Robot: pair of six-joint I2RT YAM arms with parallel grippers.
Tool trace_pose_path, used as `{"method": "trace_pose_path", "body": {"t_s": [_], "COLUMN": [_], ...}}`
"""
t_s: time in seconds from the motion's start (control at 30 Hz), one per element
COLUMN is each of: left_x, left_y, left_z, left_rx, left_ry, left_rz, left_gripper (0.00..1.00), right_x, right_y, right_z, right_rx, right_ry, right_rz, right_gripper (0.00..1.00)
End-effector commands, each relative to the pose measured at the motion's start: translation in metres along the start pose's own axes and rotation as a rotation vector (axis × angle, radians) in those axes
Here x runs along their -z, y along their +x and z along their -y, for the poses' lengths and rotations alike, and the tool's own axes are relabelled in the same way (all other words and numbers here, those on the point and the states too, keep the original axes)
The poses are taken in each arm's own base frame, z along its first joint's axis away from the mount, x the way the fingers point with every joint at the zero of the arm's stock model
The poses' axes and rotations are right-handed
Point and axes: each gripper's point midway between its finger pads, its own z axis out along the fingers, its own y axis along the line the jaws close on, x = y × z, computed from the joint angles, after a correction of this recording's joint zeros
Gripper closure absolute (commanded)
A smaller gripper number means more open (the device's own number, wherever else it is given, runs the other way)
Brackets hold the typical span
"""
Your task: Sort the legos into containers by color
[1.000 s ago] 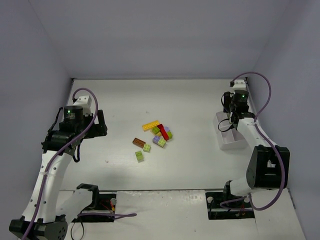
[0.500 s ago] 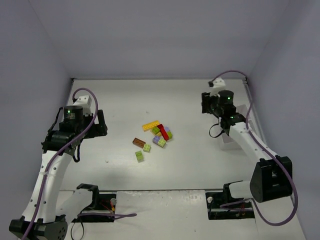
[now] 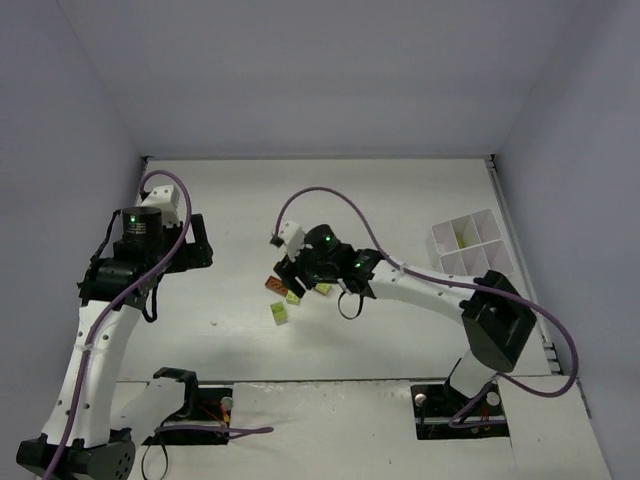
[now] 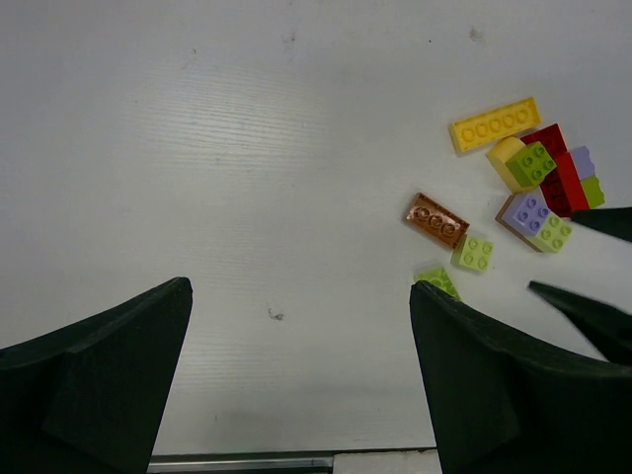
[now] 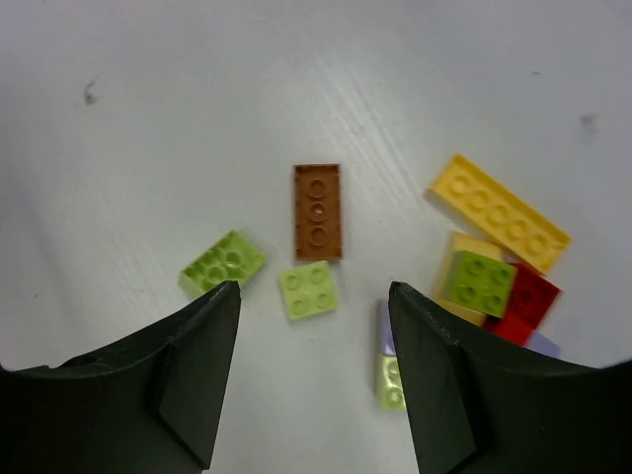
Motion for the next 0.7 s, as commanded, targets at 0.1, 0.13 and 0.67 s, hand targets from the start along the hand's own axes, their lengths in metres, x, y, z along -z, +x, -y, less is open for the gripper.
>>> {"method": "trace_pose_path", "body": {"t_s": [0.1, 0.13, 0.67], "left_x": [0.013, 0.014, 0.012], "left_y": [-0.019, -0.017, -0.010], "left_z": [0.003, 0.003, 0.000], "left_rx": [0.008, 0.006, 0.002], "left_ry": [0.003, 0.002, -0.008], "left_rz": [0.055, 0.052, 0.035], "left_gripper": [0.15, 0.15, 0.15], "right_x": [-0.031, -0.034, -0.070], "right_y": [-0.010, -0.007, 0.042], "right_z": [-0.062, -0.073, -0.096], "right_rx": [0.124, 0.140, 0.186], "right_ry": [-0.137, -0.155, -0.170], "right_rz": [-0.015, -0.024, -0.161], "right_gripper": [0.42, 0.43, 0.47]}}
